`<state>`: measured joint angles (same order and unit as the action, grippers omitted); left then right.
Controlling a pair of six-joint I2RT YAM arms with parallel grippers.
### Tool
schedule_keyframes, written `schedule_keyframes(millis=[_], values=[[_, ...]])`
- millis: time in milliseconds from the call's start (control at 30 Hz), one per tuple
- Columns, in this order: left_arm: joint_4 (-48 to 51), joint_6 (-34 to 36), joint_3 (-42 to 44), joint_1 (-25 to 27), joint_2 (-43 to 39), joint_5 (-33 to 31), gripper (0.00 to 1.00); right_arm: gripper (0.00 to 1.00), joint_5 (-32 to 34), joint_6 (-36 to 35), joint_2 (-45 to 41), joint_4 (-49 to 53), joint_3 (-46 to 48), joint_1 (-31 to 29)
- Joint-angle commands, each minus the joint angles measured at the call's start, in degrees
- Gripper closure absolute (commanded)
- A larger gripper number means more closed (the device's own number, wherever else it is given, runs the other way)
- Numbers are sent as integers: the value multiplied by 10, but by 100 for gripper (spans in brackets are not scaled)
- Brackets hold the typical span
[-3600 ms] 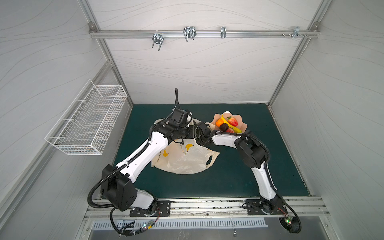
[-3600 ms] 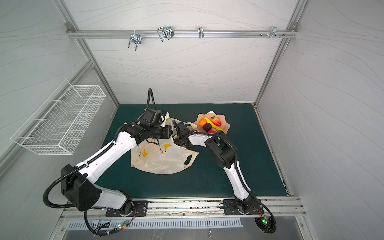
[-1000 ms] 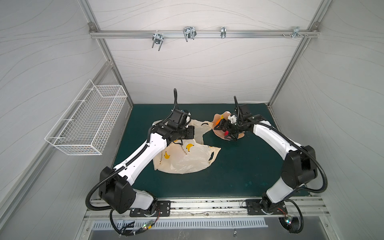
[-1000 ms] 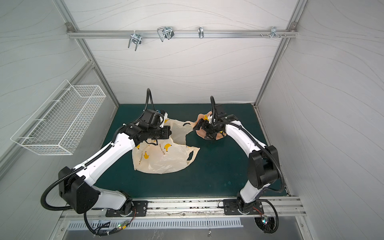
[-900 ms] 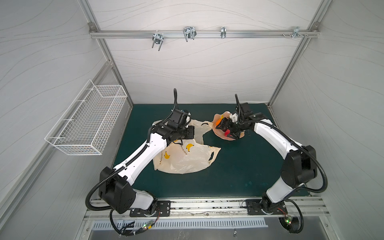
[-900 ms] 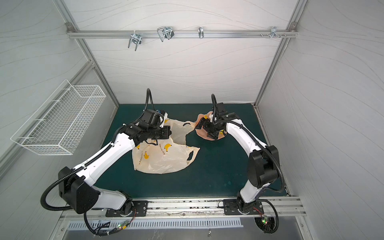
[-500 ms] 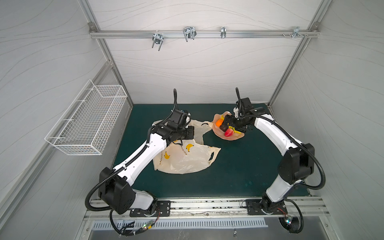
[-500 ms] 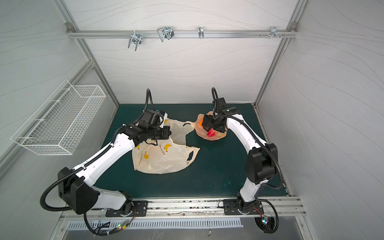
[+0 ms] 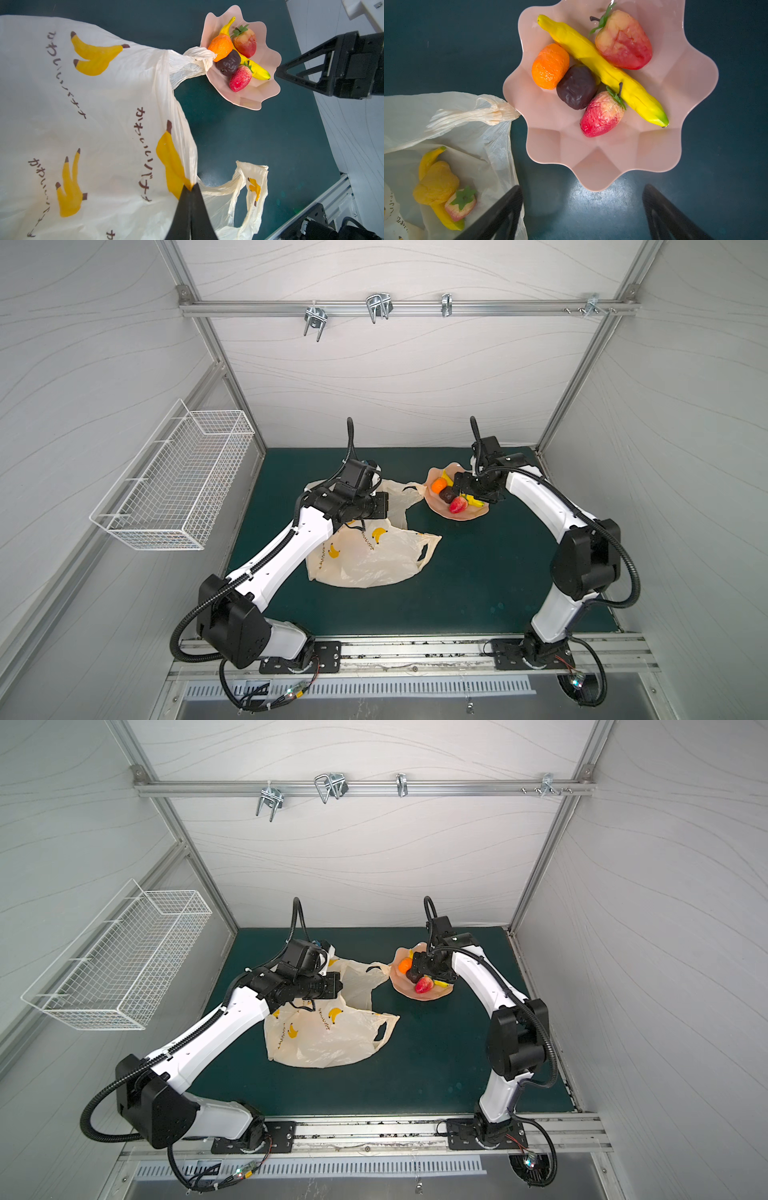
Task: Place the fruits into the plastic bag
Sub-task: 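Withdraw the right gripper from the bag and move it over the pink bowl, then lower the right gripper into the pink bowl and close on the large strawberry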
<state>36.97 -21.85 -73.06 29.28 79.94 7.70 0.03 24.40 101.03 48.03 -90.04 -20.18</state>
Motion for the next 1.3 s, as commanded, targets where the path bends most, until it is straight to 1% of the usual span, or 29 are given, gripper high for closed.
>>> schedule_keyframes(millis=[0,367,800,1267], values=[[-9,4,-7,1,-15,-4,100,10,6,-8,12,-1,-7,5],[-6,4,-6,1,-20,-7,100,16,5,-5,48,-21,-6,6],[0,5,-7,1,-22,-8,100,31,22,1,101,-39,-14,15],[4,5,-7,1,-21,-8,100,33,37,3,170,-36,-62,21]])
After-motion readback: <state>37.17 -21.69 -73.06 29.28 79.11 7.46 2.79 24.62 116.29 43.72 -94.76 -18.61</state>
